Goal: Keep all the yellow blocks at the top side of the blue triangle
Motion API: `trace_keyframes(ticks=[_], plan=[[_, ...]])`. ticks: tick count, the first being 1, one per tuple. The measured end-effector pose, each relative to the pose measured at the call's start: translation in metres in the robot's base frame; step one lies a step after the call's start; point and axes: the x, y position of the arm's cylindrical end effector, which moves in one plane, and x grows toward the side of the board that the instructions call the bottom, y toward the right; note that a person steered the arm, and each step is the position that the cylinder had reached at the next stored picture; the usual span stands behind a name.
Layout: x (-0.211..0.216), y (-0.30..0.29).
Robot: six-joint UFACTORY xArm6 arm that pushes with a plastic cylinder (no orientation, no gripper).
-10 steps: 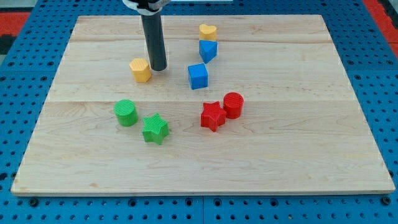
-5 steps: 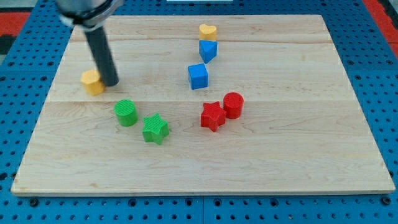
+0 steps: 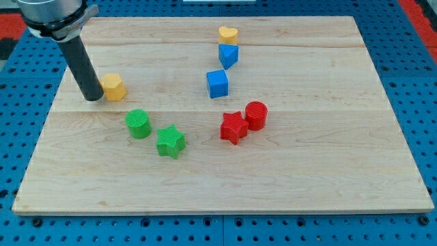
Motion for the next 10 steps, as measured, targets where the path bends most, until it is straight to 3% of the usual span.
trace_keyframes(ticks=[1,3,4,7,8,10], plan=[[-0.007,0.032],[-0.111,0.081],[-0.129,0.021],[-0.186,0.129],[-0.206,0.091],[-0.197,0.164]])
